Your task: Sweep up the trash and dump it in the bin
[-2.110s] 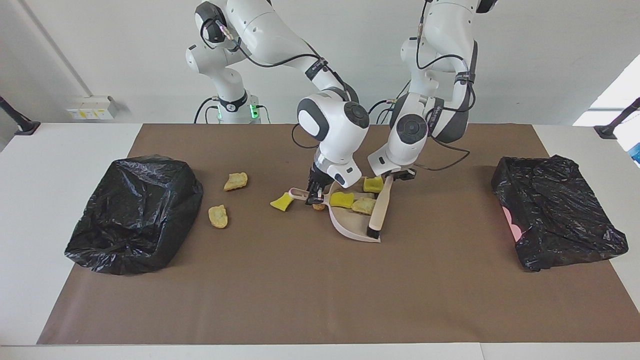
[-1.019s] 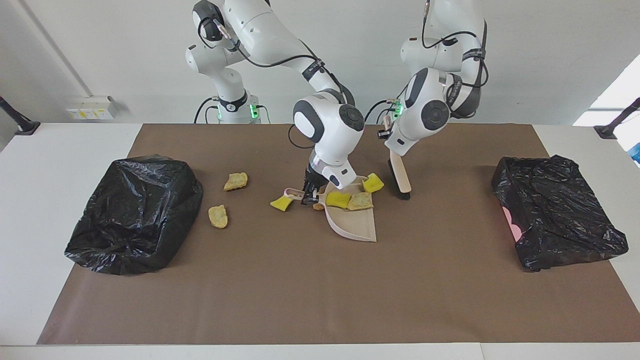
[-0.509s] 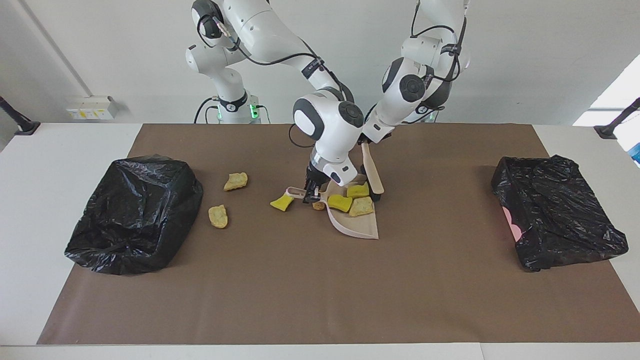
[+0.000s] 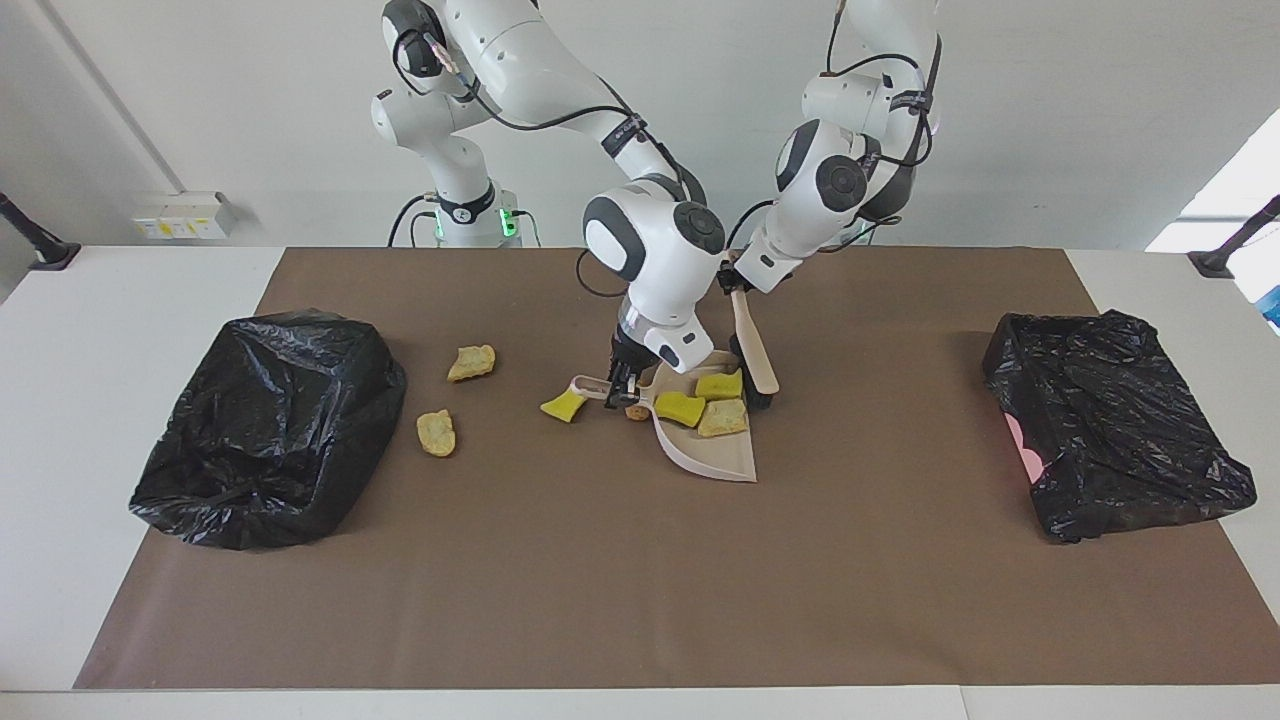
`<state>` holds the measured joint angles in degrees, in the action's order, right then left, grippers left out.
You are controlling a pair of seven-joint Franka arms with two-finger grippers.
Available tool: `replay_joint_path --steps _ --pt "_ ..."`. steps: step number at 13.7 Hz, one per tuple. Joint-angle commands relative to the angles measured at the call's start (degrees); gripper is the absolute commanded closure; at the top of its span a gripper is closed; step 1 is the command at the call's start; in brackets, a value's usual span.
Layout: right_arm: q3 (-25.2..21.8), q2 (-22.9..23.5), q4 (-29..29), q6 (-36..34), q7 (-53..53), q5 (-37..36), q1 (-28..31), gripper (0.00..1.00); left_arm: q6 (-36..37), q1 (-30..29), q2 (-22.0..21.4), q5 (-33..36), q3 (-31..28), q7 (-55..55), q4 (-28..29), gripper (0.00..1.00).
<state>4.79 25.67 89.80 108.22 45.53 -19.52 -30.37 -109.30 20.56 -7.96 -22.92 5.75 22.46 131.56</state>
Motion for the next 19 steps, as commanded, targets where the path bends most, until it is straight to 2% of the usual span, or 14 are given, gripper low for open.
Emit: replay_joint_path --steps 1,3,5,7,10,13,16,17,19 --pt "0.75 -3.51 0.46 -0.56 0.61 1.94 2.51 1.0 8.55 -2.8 -0.74 3.31 0.14 0.47 -6.56 1.0" --pt "0.75 -6.32 0.38 -1.43 3.76 2.38 4.52 1.0 10.34 -1.23 -3.01 6.92 0.83 4.5 -5.28 1.0" --pt "0.66 -8.52 0.29 -2.92 8.4 5.62 7.15 1.0 9.9 2.54 -6.0 6.93 1.1 6.53 -1.59 1.0" --pt "0.75 -10.46 0.11 -4.77 14.12 5.9 11.1 1.0 5.88 7.98 -7.78 6.93 1.36 11.18 2.28 1.0" --pt "0.57 -11.34 -1.55 -7.41 23.61 5.9 17.08 1.0 -6.59 17.47 -5.23 6.84 1.45 18.31 6.68 1.0" --pt "0.4 -12.57 -1.73 -8.82 32.31 5.81 24.11 1.0 -14.6 21.79 0.81 6.84 1.45 18.41 5.64 1.0" --pt "0.13 -13.02 -1.3 -8.48 42.49 4.84 31.49 1.0 -15.86 23.12 2.33 6.75 1.54 18.41 4.68 1.0" --pt "0.13 -13.02 -1.29 -8.3 45.4 4.93 35.43 1.0 -15.42 23.56 4.77 6.49 1.54 18.67 2.84 1.0" --pt "0.04 -13.02 -1.03 -7.59 49.72 4.58 41.07 1.0 -14.37 23.74 5.85 6.14 1.54 20.16 1.51 1.0"
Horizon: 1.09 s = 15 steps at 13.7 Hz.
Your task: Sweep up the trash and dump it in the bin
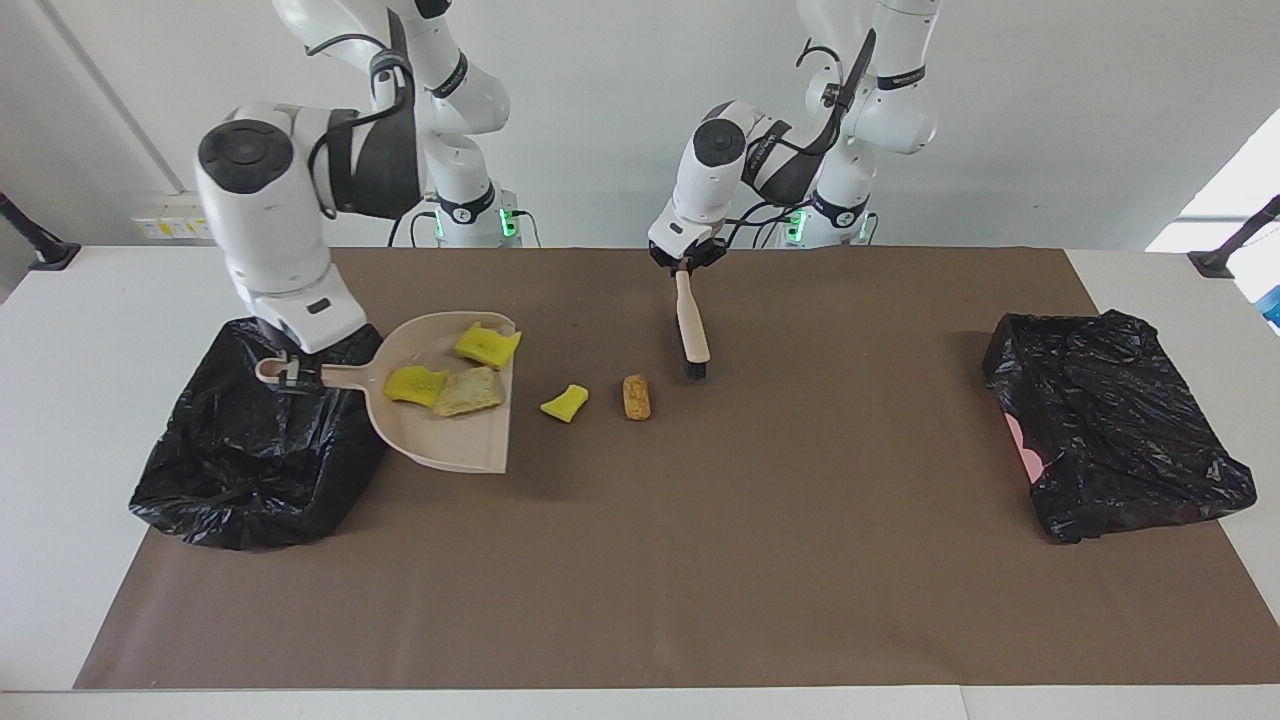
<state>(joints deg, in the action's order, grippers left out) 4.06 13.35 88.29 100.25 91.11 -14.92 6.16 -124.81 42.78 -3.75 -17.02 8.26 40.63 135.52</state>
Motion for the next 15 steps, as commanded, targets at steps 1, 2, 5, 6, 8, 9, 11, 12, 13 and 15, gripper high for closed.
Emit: replay_joint_path --steps 1,2,5,6,8,9,11,12,13,15 --pt "0.69 -0.7 0.56 2.3 5.47 -1.68 7.0 1.0 1.76 1.51 1.64 -0.73 -0.97 2.09 -2.54 1.0" --pt "0.69 -0.7 0.91 4.75 6.79 -4.48 9.63 1.0 1.94 1.51 1.64 -2.04 -0.97 2.09 -2.54 1.0" --pt "0.69 -2.09 4.5 12.4 7.94 -11.78 14.56 1.0 1.94 3.18 2.52 -2.32 -0.97 2.96 -2.54 1.0" --pt "0.69 -3.15 6.7 15.38 7.77 -14.59 15.45 1.0 1.59 3.71 4.0 -2.32 -0.97 3.66 -2.54 1.0" --pt "0.6 -5.17 10.56 19.26 6.02 -23.79 16.42 1.0 2.2 3.71 4.54 -2.32 -1.06 3.76 -3.93 0.8" --pt "0.6 -6.57 12.85 20.15 2.79 -27.67 16.95 1.0 2.9 3.28 5.24 -2.32 -1.14 3.58 -4.55 0.22" --pt "0.6 -9.91 18.38 20.95 -3.02 -35.23 17.04 1.0 5.35 1.53 5.16 -2.32 -1.15 2.97 -6.57 0.03" --pt "0.6 -11.32 20.58 21.73 -4.43 -39.1 16.95 1.0 6.32 -0.23 4.9 -2.32 -1.15 2.88 -7.19 0.0" --pt "0.69 -11.85 21.39 22.18 -5.23 -42.27 16.86 1.0 7.12 -1.55 4.55 -2.32 -1.15 2.97 -7.72 0.0" --pt "0.69 -12.03 21.4 22.35 -5.5 -47.81 16.34 1.0 9.84 -4.1 4.28 -1.88 -1.67 2.97 -9.12 0.0"
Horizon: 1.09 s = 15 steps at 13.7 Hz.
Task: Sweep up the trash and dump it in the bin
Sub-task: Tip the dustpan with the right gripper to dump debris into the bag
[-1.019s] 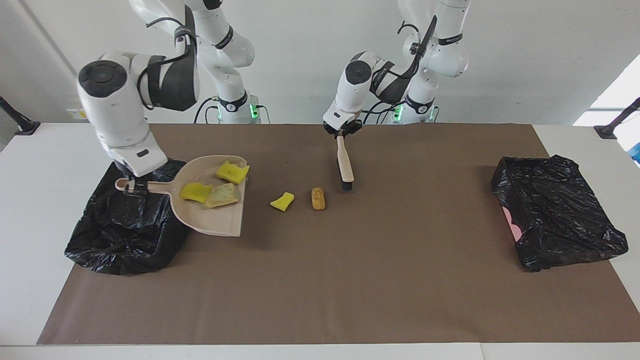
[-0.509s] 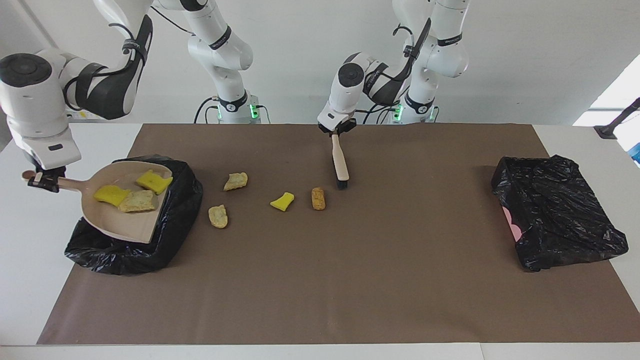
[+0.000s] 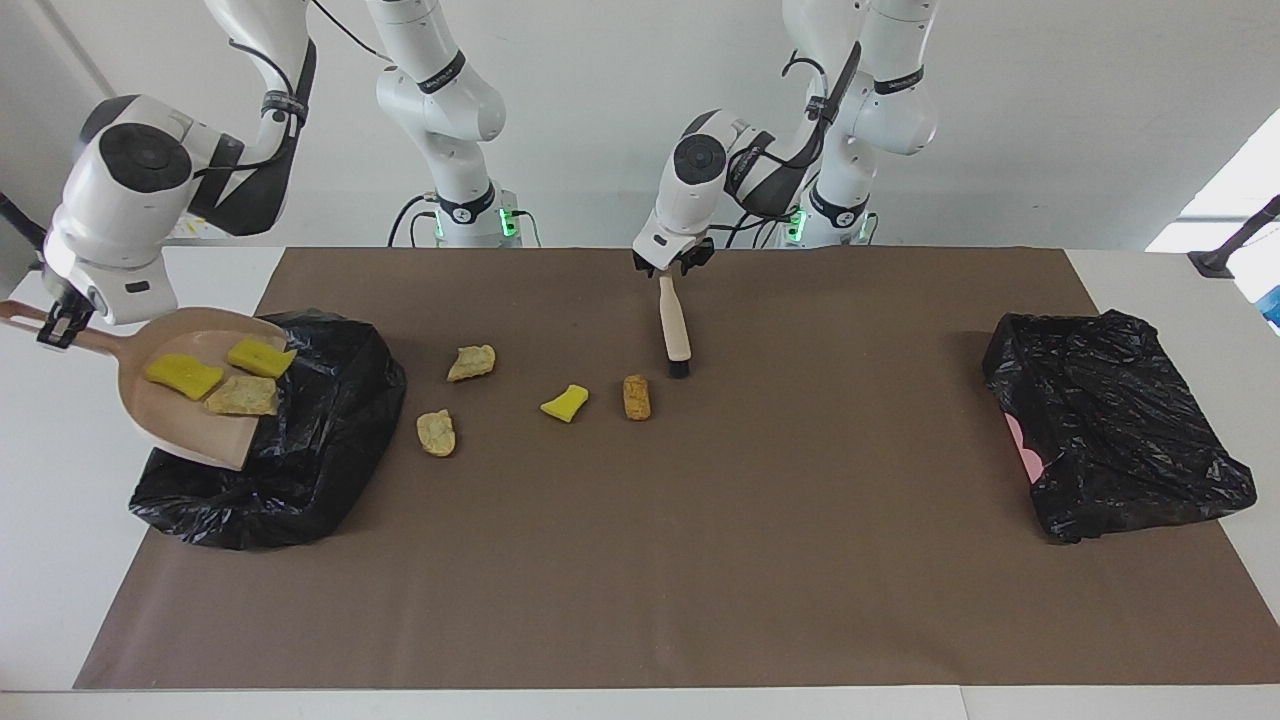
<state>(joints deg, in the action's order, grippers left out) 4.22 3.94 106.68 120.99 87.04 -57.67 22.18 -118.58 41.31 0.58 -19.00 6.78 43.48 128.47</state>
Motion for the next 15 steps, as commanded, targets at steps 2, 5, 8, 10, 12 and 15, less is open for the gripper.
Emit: replay_joint_path --steps 2,5,8,10,12,15 --pt "0.61 -2.8 3.18 2.58 -0.99 -8.51 0.14 1.0 3.88 -6.66 0.03 0.98 -0.18 -0.41 -4.1 0.0" --pt "0.61 -3.15 3.27 2.59 1.29 -11.4 -1.7 1.0 4.49 -15.0 -0.41 4.83 -0.27 -6.54 -6.83 0.0" --pt "0.7 -3.68 2.84 4.42 3.57 -14.14 -1.71 1.0 5.81 -23.88 -1.98 9.14 -0.27 -12.52 -7.01 0.0" --pt "0.7 -4.29 2.4 4.52 5.59 -14.23 -1.71 1.0 7.3 -29.06 -4.18 11.34 -0.27 -17.7 -7.01 0.0" --pt "0.7 -5.52 2.31 4.52 7.88 -14.14 -1.62 1.0 9.85 -33.2 -5.15 13.45 -0.36 -22.89 -8.14 0.0" --pt "0.79 -8.24 2.31 3.47 10.26 -12.65 -1.62 1.0 13.62 -38.04 -5.15 17.33 -0.36 -28.87 -14.02 0.0"
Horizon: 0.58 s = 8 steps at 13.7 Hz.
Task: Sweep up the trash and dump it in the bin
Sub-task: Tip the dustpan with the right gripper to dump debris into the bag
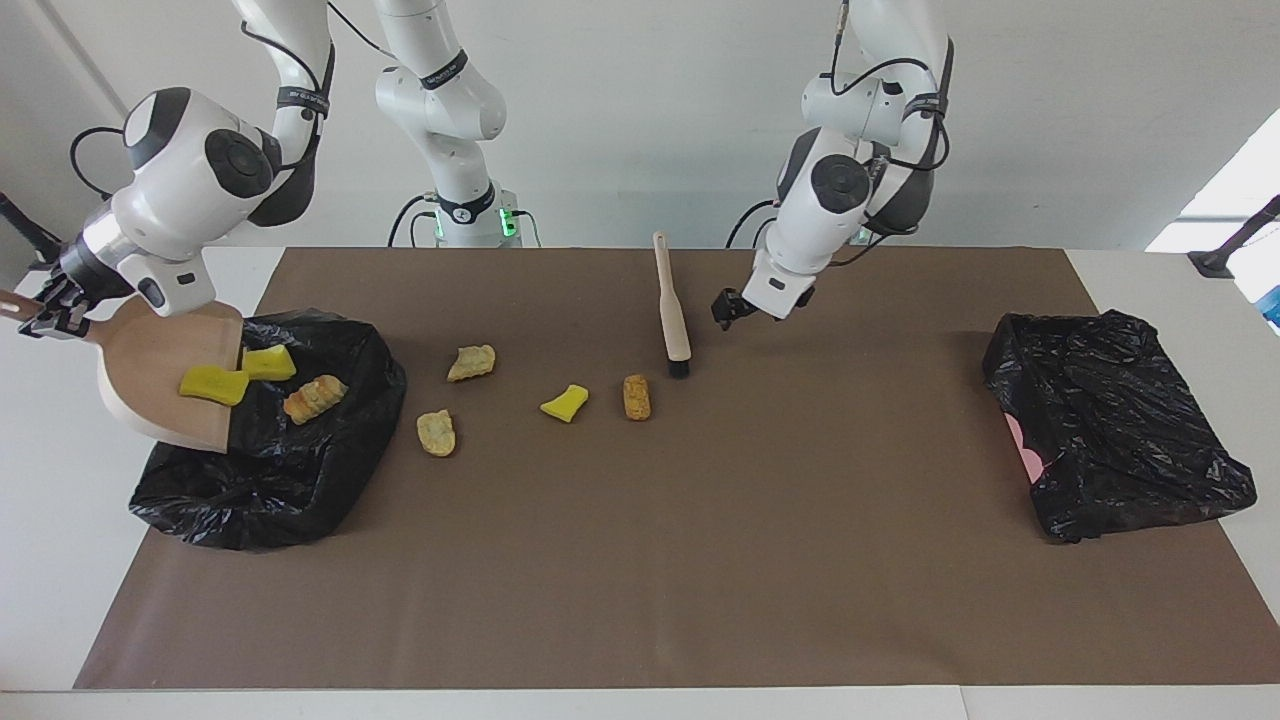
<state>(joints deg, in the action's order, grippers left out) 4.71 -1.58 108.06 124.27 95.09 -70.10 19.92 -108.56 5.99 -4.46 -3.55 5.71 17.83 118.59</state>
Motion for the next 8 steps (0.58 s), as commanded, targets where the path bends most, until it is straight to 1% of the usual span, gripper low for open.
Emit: replay_joint_path --steps 1,4,6,8 --pt "0.38 -3.59 1.01 0.01 2.29 2.31 0.65 1.0 5.09 -3.61 -0.03 1.97 0.71 -4.64 -6.16 0.0" --pt "0.73 -3.69 1.1 -2.19 2.12 13.01 0.47 1.0 9.75 -5.2 0.85 2.14 0.71 -5.09 -13.18 0.0" --pt "0.73 -3.52 1.36 -2.28 2.38 22.76 0.47 1.0 13.27 -5.02 0.94 4.07 0.79 -5.18 -17.15 0.0" --pt "1.0 -3.52 1.36 -4.99 1.68 30.33 0.3 1.0 15.82 -5.02 0.59 4.17 0.79 -5.26 -21.71 0.0"
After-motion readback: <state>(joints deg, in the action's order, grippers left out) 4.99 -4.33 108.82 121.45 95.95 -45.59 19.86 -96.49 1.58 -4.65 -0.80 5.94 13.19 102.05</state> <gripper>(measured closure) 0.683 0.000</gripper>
